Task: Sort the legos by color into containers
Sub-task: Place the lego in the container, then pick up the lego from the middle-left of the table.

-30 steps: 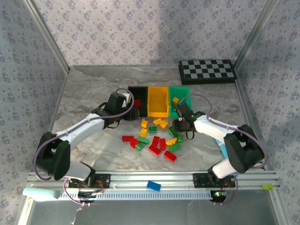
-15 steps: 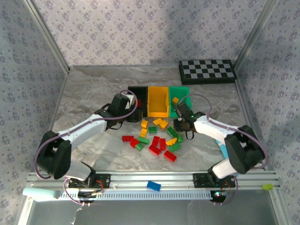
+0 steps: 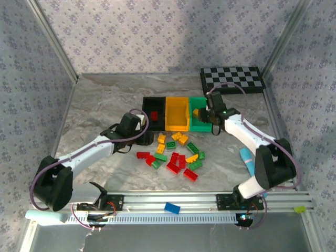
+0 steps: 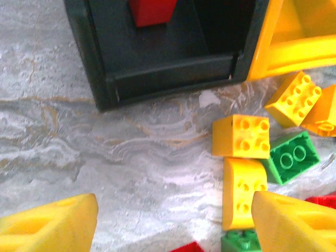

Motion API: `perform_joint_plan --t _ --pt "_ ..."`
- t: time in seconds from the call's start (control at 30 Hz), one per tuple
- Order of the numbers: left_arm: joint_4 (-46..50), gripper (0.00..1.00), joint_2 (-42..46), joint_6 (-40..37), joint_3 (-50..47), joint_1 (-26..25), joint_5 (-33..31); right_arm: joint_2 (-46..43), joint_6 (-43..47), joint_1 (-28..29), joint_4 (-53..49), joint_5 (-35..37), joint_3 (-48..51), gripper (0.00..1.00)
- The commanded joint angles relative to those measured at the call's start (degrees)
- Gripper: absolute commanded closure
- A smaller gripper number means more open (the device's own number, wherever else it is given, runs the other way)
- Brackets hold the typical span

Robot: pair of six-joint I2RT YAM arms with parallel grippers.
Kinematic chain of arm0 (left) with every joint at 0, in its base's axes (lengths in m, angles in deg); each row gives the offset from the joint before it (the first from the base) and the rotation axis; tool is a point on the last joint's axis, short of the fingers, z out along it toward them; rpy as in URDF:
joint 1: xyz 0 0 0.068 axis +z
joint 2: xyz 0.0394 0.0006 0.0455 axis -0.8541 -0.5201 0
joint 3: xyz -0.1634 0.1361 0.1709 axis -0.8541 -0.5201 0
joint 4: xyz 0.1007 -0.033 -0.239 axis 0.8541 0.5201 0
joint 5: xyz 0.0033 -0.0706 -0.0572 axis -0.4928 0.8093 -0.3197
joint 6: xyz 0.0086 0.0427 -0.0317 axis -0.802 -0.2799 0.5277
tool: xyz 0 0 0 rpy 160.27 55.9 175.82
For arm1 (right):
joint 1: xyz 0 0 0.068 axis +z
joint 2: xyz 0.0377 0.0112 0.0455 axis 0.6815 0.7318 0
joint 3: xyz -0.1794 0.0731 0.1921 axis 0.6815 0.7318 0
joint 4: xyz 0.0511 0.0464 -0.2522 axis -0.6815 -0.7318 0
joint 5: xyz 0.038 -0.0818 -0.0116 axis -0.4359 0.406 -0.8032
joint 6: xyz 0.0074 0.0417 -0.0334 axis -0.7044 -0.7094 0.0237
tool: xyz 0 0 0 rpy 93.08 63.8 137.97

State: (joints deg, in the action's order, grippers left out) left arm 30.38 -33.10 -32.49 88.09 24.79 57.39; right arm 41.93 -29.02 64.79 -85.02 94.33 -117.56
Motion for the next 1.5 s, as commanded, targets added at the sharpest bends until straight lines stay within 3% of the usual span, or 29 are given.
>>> perform_joint_plan --t 0.0,0.07,0.13,0.3,0.47,0.67,0.83,1.47 --pt "3.79 0.21 4.03 0.27 -0.87 0.18 0.93 3.17 0.73 0.4 -0.29 -1.97 -2.54 0.39" --pt "5.94 0.21 5.65 0.47 -1.63 0.14 1.74 3.16 0.91 0.82 -0.09 -2.26 -1.96 0.37" --pt "6.96 0.11 6.98 2.77 -3.65 0.31 2.19 2.6 1.27 1.19 -0.18 -2.13 -1.09 0.36" --pt "8.93 0.15 8.46 9.57 -7.16 1.02 7.71 0.59 1.27 1.37 -0.84 -1.04 1.12 0.36" --pt "7.73 0.15 10.89 13.67 -11.19 0.79 9.08 -1.53 1.19 1.47 -0.88 -0.22 2.76 0.36" --pt "6.61 0.1 7.67 13.73 -10.04 0.69 9.44 -2.65 1.26 1.55 -0.61 -0.11 3.35 0.36" --pt "7.19 0.12 1.17 12.32 -6.59 0.04 10.25 -3.34 1.31 1.7 -0.53 0.14 3.88 0.36" --pt "15.31 0.15 -10.9 9.34 1.8 -3.72 0.3 -4.25 1.41 1.82 0.0 0.6 5.77 0.36"
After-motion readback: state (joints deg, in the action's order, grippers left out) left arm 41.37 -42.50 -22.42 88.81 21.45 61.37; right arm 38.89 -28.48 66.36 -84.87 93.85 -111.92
